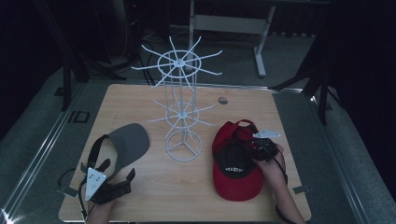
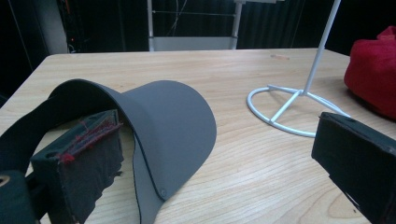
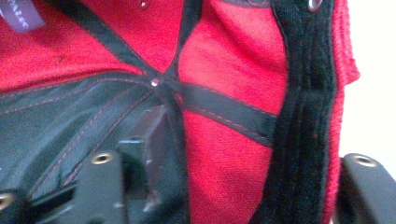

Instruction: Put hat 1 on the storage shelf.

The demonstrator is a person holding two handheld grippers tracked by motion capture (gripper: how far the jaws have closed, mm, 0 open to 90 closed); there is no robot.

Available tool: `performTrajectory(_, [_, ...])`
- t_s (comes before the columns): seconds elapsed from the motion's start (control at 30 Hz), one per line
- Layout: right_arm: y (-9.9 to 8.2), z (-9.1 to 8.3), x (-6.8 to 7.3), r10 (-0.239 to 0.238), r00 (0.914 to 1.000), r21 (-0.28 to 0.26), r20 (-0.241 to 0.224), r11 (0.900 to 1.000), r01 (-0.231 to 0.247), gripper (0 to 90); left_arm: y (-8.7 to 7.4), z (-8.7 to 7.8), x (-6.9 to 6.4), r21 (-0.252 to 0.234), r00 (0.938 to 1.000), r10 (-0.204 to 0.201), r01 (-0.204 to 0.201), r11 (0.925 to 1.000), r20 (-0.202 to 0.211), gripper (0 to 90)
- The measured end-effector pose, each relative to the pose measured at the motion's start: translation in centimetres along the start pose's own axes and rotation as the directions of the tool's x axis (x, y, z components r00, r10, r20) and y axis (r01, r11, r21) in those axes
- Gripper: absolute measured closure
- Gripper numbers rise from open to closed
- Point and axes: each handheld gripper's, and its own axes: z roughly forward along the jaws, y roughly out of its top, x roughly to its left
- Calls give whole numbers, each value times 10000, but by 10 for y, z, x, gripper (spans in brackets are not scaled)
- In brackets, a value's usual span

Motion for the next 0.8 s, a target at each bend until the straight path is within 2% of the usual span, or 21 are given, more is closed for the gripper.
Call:
performTrajectory(0.03, [-1,1,0,-2,10000,28,27,10000,2,463,0,0,0,9,10000,-20,20,10000,-5,21])
performTrajectory(0.1, [-2,1,-1,141,9999,18,28,9999,-141,510,0,0,1,10,10000,-49,49,10000,-2,21])
performTrajectory(0.17, [-3,1,-1,171,9999,-33,18,9998,-171,625,0,0,1,34,10000,-49,49,10000,-2,21])
performTrajectory(0.2, [-3,1,-1,155,9999,-18,1,9999,-155,656,0,0,1,38,10000,-40,40,10000,-1,21])
performTrajectory(0.27, [-3,0,0,-44,10000,29,-26,10000,44,798,-1,1,0,86,10000,2,-2,10000,7,21])
performTrajectory(0.3, [-3,-1,1,-92,9999,22,-99,10000,92,831,-1,1,0,110,10000,19,-19,9999,2,21])
performTrajectory(0.63, [4,-19,7,-136,9999,-392,-89,9991,132,865,-1,1,1,123,10000,-23,23,9999,12,21])
performTrajectory(0.8, [15,-37,9,191,9995,-970,-261,9951,-216,866,-1,1,1,109,10000,-43,42,9999,28,21])
